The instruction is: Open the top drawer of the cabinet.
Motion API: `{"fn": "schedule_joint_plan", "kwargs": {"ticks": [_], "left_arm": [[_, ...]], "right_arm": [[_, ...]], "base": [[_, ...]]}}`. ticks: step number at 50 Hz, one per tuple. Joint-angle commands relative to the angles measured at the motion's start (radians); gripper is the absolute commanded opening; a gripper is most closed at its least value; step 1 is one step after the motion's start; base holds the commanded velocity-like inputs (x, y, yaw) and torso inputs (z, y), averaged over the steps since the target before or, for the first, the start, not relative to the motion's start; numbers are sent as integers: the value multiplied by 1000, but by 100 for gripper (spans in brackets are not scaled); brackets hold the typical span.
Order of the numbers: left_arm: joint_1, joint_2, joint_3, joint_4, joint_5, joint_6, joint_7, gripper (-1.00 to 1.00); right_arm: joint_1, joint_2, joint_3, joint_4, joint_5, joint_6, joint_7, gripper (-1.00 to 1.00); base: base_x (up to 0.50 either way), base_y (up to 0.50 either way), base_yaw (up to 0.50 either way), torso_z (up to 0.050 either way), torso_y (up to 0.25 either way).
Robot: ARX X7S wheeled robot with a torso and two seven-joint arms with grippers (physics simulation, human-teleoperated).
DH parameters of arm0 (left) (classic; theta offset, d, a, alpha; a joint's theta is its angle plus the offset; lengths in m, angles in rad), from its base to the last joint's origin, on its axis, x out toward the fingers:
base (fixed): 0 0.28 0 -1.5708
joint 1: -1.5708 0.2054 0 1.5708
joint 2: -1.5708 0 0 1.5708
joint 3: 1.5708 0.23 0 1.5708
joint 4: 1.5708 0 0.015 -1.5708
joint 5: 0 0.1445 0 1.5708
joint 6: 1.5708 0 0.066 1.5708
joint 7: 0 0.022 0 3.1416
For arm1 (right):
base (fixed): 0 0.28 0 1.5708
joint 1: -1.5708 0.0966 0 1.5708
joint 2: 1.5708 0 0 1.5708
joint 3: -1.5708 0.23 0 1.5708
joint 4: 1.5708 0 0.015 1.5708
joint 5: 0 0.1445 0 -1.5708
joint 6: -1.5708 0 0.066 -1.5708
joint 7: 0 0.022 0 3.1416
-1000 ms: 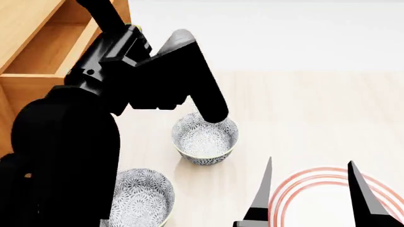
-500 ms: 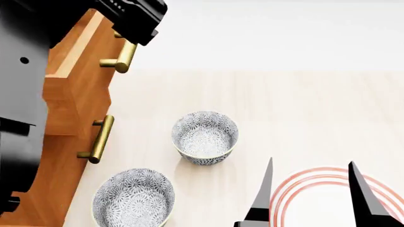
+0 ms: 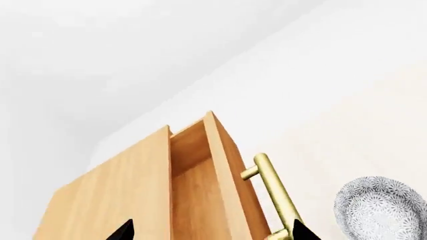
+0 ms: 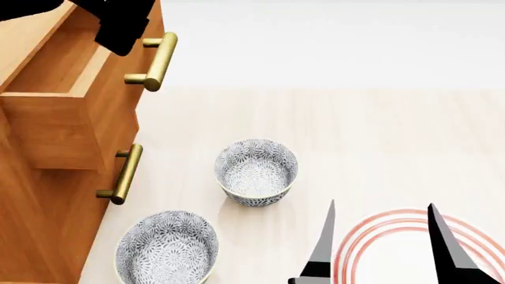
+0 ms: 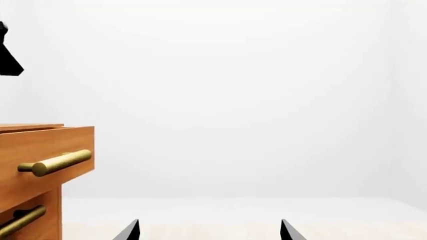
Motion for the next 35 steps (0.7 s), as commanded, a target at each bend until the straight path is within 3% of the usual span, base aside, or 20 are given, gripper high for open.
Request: {"fn": "schedule_joint_plan", "kwargs": {"ticks": [1, 16, 35], "left_arm": [[-90, 22, -58, -245, -508, -30, -216, 100], [-98, 51, -182, -443, -718, 29, -367, 100], [-131, 62, -151, -568, -698, 69, -356, 100]], "right_arm": [[-12, -19, 15, -11, -26, -12, -25, 100], [-6, -15, 9, -12, -24, -7, -20, 100], [-8, -9, 11, -15, -17, -10, -14, 100]], "base": [[0, 0, 0, 0, 0], [0, 0, 0, 0, 0], [0, 0, 0, 0, 0]]}}
